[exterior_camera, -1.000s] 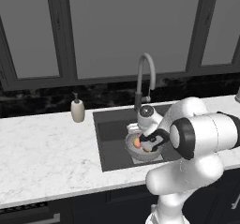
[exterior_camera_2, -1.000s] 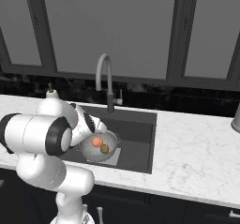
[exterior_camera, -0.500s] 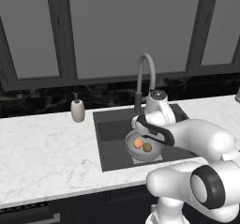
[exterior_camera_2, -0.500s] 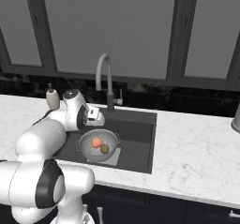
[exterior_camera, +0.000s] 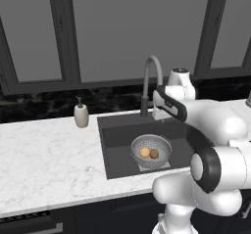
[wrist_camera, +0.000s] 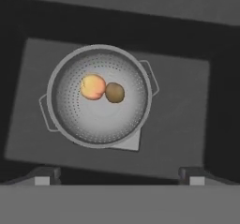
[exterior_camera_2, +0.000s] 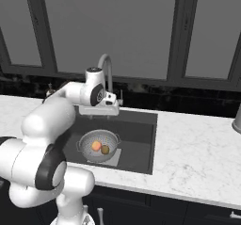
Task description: Put the colander in the sink, put the kiwi, peach in the colander, and turn on the sink faucet and pour water over the colander.
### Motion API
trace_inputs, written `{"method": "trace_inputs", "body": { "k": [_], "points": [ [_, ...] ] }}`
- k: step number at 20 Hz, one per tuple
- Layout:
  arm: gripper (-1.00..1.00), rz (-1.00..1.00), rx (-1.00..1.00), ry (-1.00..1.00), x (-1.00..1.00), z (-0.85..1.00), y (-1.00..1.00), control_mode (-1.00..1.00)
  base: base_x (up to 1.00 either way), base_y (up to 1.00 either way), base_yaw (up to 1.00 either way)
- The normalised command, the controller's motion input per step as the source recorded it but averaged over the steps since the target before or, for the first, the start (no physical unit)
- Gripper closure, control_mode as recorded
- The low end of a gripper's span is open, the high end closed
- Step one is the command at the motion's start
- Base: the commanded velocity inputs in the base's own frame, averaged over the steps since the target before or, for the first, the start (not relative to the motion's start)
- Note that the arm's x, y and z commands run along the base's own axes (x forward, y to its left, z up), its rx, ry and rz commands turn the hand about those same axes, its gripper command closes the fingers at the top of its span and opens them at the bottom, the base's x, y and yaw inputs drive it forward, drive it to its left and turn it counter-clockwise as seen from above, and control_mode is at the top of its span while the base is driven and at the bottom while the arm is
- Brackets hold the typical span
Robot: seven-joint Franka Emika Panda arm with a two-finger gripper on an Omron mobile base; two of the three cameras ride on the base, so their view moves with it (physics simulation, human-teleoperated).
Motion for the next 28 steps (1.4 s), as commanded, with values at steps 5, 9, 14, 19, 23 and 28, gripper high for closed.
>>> {"method": "trace_inputs", "body": {
  "k": [5,9,14,19,23,28],
  "points": [
    [-1.00,0.00,0.32,-0.06,0.00,-0.08,-0.87,-1.00,0.00,0.00,0.00],
    [-1.00,-0.01,0.43,-0.06,0.00,-0.02,-0.65,-1.00,0.00,0.00,0.00],
    [-1.00,-0.11,0.50,0.00,0.00,0.00,-0.47,-1.00,0.00,0.00,0.00],
    [-1.00,-0.14,0.52,0.00,0.00,0.00,-0.42,-1.00,0.00,0.00,0.00],
    [-1.00,-0.20,0.49,0.04,0.00,0.01,-0.28,-1.00,0.00,0.00,0.00],
    [-1.00,-0.33,0.34,0.23,0.00,0.08,-0.01,-1.00,0.00,0.00,0.00]
  ]
}}
